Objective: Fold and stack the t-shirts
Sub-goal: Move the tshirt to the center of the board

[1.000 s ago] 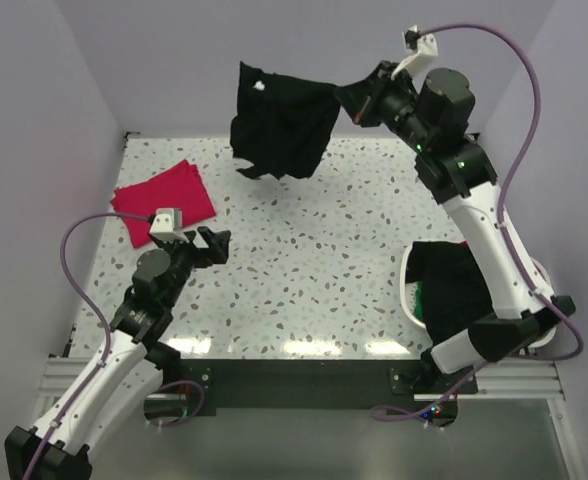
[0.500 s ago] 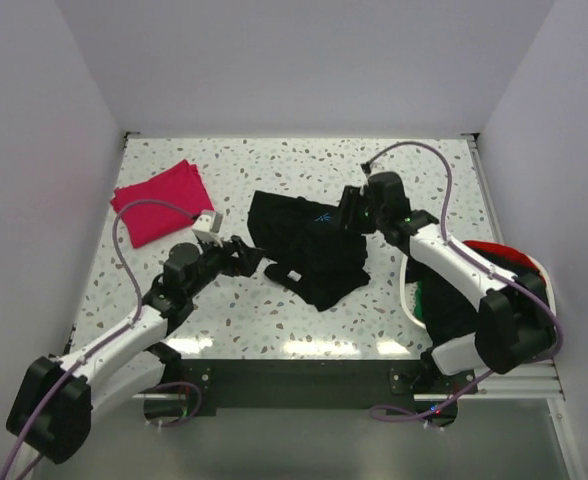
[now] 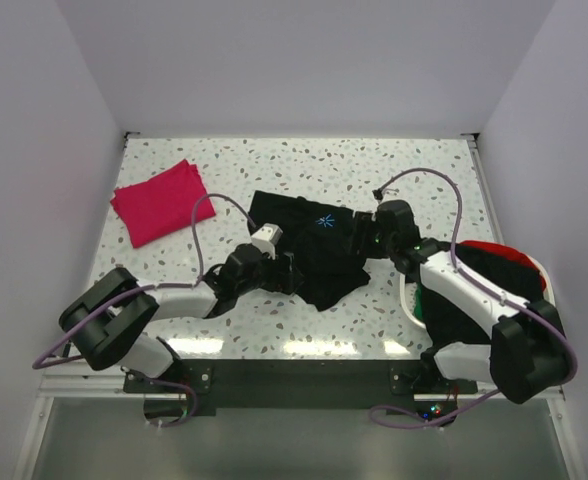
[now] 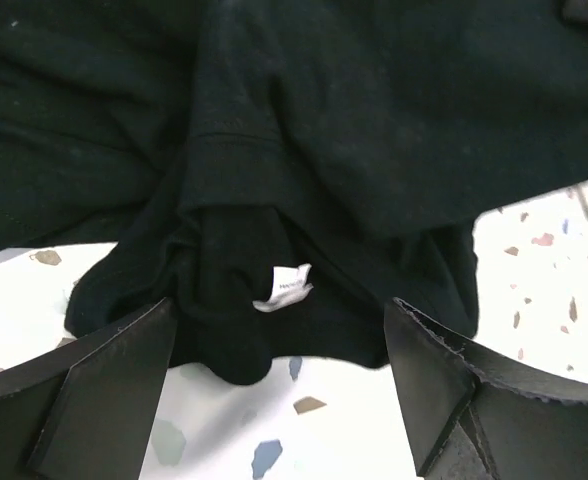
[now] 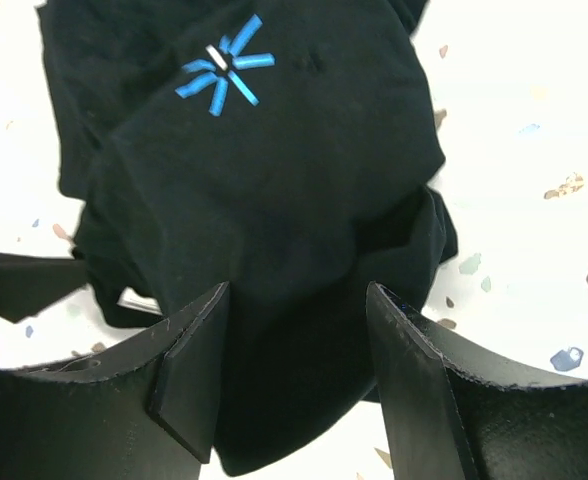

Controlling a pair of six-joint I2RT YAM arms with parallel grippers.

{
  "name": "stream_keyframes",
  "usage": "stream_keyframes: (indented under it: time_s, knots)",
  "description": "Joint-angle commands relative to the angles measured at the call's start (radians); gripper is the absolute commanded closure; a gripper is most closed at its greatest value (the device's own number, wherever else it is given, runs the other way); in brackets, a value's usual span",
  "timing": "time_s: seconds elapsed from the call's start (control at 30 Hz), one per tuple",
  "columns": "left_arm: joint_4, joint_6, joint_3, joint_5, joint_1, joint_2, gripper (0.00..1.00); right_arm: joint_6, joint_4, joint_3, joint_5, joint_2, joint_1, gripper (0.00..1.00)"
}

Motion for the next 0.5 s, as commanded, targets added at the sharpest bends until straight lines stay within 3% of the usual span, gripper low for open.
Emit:
stream_keyframes:
  time_s: [0.0,0.2,0.37,0.47]
  knots:
    - [0.011,-0.019,0.059,-0.139,-0.026,0.017,0.11,-0.022,0.068,-0.025,0.014,0.021,0.0,0.4]
    - [-0.111,0.012,0.109,-0.299,-0.041,0.038,0.1,-0.028,0.115,-0.022,-0.011,0.116,0.001,0.4]
    - [-0.09,0.02,0.163,-0.267,-0.041,0.125,0.09,-0.035,0.124,0.001,-0.031,0.182,0.001,0.4]
    - [-0.055,0.03,0.192,-0.227,-0.041,0.187,0.21,-0.037,0.144,0.0,-0.043,0.205,0.001,0.41]
